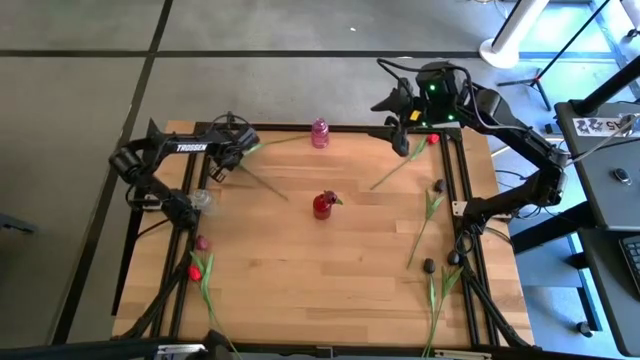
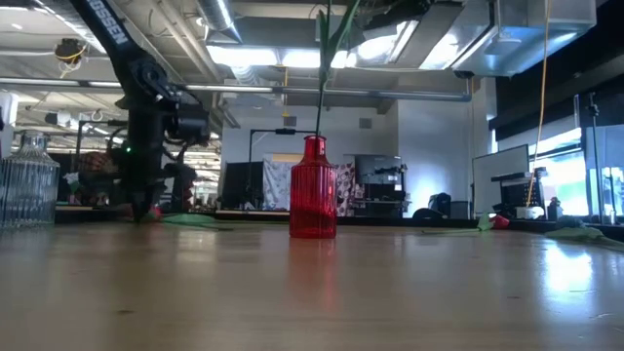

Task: Sort flowers into vase by color
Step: Put the top dark red flower into the red vase

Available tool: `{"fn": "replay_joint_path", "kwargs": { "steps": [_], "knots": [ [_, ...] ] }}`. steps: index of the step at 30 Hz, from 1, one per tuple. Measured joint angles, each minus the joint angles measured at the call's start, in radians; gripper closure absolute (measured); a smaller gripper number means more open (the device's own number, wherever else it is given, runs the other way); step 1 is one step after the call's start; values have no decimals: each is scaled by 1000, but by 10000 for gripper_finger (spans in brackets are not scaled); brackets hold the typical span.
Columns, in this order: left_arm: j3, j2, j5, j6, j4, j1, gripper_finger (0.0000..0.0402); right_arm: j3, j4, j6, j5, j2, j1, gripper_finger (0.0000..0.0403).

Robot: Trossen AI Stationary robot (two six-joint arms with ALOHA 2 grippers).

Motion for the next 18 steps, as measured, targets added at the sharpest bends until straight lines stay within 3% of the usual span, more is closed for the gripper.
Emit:
{"fn": "replay_joint_path", "kwargs": {
  "steps": [5,9,13,18],
  "knots": [
    [35,-108,-97,69,-4,-122,396,0,-23,-29,-15,-22,0,73],
    [94,-230,-209,173,-2,-274,398,0,-30,-51,-140,-29,1,73],
    [170,-330,-337,359,41,-458,398,0,-9,-53,-253,-28,2,73],
    [238,-408,-397,678,243,-677,398,0,48,4,-269,-27,68,73]
  ]
}}
